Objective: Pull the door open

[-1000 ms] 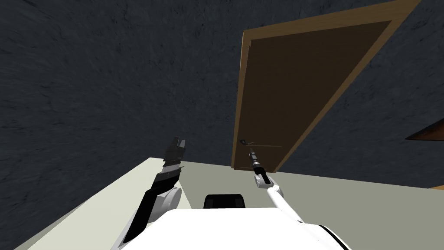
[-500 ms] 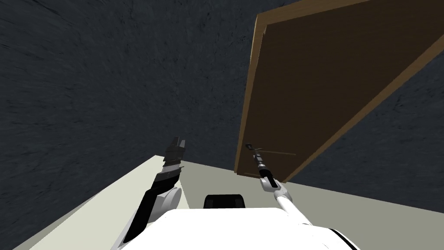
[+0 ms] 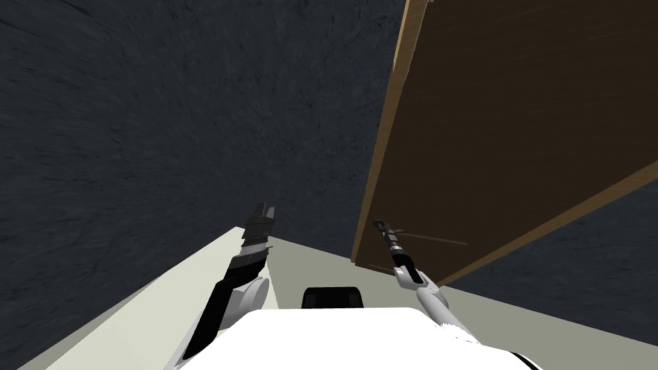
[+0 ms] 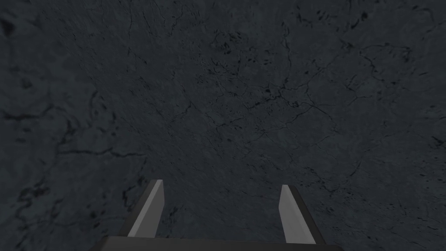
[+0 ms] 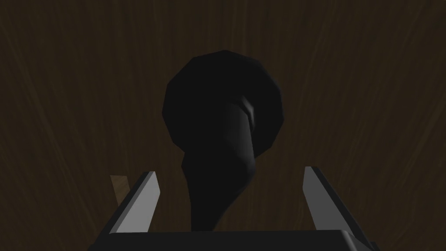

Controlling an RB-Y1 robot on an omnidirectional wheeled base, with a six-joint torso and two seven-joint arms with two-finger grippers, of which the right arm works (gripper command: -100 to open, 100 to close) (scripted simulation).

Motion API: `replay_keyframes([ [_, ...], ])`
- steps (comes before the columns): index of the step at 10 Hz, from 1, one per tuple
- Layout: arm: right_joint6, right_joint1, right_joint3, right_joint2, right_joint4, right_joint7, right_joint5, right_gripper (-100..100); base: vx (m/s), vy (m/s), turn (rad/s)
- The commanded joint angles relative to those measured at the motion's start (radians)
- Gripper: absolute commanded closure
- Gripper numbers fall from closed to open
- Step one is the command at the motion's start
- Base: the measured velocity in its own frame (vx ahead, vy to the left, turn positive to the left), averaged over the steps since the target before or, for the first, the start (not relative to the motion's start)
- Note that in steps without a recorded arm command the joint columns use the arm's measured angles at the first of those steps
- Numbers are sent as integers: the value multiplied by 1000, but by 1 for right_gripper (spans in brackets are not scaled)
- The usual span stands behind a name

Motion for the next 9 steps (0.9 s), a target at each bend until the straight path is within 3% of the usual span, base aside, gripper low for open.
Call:
replay_keyframes([
  [1, -12, -3, -3, -9, 29, -7, -3, -100, 27, 7, 21],
  [2, -10, -7, -2, -4, 25, -2, -1, -100, 14, 2, 7],
  [3, -10, -7, -2, -4, 25, -2, -1, 100, 0, 0, 0],
  [8, -10, -7, -2, -4, 25, -2, -1, 100, -2, -1, -2],
  [9, -21, 5, 14, -17, 25, -25, 4, 100, -134, -39, 145],
])
